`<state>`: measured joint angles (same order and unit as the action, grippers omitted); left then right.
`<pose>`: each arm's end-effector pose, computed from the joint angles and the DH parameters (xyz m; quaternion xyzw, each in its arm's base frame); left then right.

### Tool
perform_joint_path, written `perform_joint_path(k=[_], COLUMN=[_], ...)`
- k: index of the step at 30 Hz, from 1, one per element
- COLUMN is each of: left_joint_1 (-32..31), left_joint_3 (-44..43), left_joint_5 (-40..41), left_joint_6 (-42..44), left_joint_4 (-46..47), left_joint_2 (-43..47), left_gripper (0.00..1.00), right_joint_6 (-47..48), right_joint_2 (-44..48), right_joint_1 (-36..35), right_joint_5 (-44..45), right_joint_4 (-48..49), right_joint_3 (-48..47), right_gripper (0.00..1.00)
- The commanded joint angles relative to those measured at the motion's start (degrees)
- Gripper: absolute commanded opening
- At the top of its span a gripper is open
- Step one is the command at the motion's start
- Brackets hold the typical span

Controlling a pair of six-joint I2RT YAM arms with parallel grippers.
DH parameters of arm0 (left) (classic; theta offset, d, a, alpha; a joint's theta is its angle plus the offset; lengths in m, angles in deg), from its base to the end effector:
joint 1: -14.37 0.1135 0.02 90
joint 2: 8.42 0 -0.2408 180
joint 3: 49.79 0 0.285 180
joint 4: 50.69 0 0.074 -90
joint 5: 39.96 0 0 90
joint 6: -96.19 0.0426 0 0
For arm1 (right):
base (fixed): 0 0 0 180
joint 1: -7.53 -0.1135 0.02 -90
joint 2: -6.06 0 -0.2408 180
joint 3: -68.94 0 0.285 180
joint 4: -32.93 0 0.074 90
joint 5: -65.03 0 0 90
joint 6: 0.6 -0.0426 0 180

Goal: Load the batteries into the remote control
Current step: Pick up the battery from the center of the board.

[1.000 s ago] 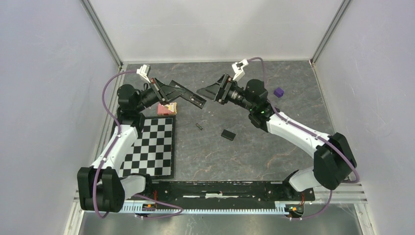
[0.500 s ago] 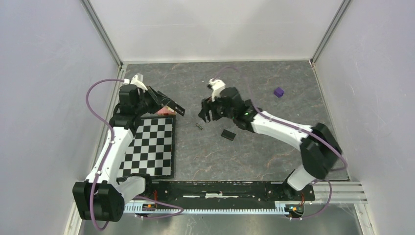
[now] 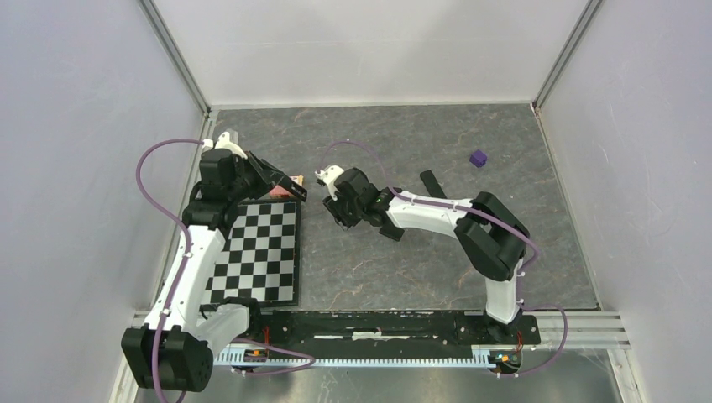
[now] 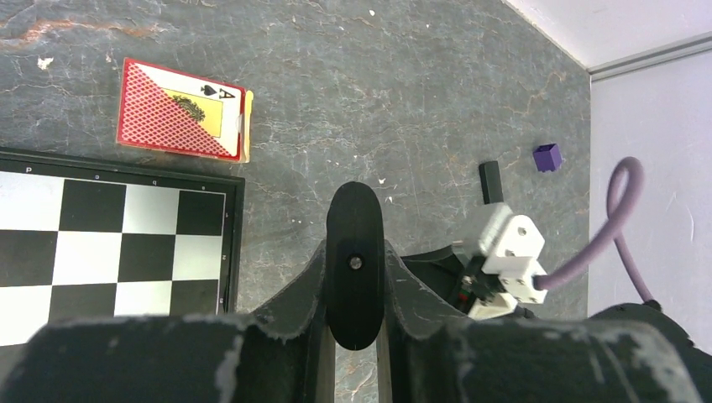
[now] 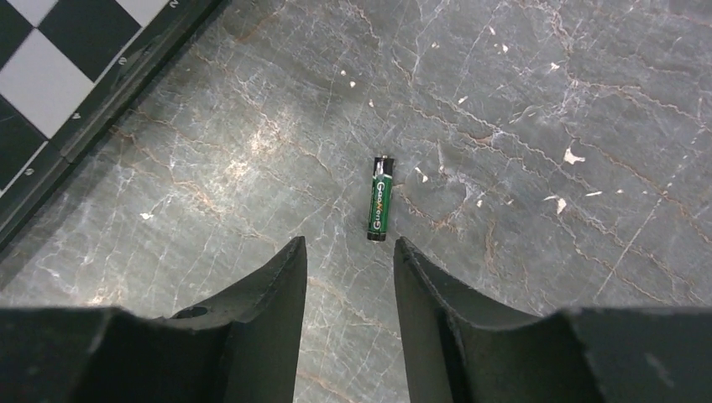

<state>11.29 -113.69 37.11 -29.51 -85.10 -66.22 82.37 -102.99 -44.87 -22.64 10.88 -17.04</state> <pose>0.2759 -0.0244 0.2928 -0.1842 0.8350 -0.2603 0.4485 0.2717 0.3500 0.1468 -0.3492 0.8556 0.1729 0.3408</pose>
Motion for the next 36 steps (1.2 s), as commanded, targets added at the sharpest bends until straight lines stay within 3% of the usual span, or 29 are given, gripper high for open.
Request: perform_joint_path(k=[1, 5, 11, 17, 24, 29, 33, 36], left_joint_1=[0.13, 0.12, 0.11, 0.16, 0.17, 0.15, 0.12, 0.13], left_joint_3=[-2.46, -2.74, -3.35, -3.8, -3.54, -3.2, -3.34, -3.36], left_joint_5=[-0.25, -0.71, -1.42, -1.86, -2.2, -2.45, -3.13, -3.93], left_joint_6=[2.26, 2.34, 3.09, 3.49, 3.79, 3.64, 3.61, 3.3], left_joint_4=[1.18, 1.26, 1.26, 1.42, 1.3, 1.26, 0.81, 0.47], left_joint_2=[0.74, 0.34, -0.11, -0.65, -0.21, 0.23, 0.58, 1.02], left_gripper=[0.02, 0.02, 0.02, 0.02, 0.02, 0.02, 0.02, 0.02], right_joint_6=[0.29, -0.89, -6.28, -12.04, -14.33, -19.15, -26.95, -33.11], right_joint_2=[-3.03, -5.88, -10.5, -11.54, -11.52, -11.16, -4.45, 0.99], right_joint_1=[-0.31, -0.33, -0.23, -0.07, 0.58, 2.04, 5.47, 7.27], right_joint_5=[2.92, 5.08, 12.69, 12.32, 11.15, 13.06, 15.96, 19.91], right_joint_4=[1.24, 1.63, -5.61, -7.48, -7.28, -8.73, -0.47, 2.03], right_joint_3=[-3.44, -5.69, -11.85, -11.92, -11.32, -9.7, 2.09, 8.33], right_gripper=[0.46, 0.41, 0.37, 0.29, 0.33, 0.19, 0.0, 0.0])
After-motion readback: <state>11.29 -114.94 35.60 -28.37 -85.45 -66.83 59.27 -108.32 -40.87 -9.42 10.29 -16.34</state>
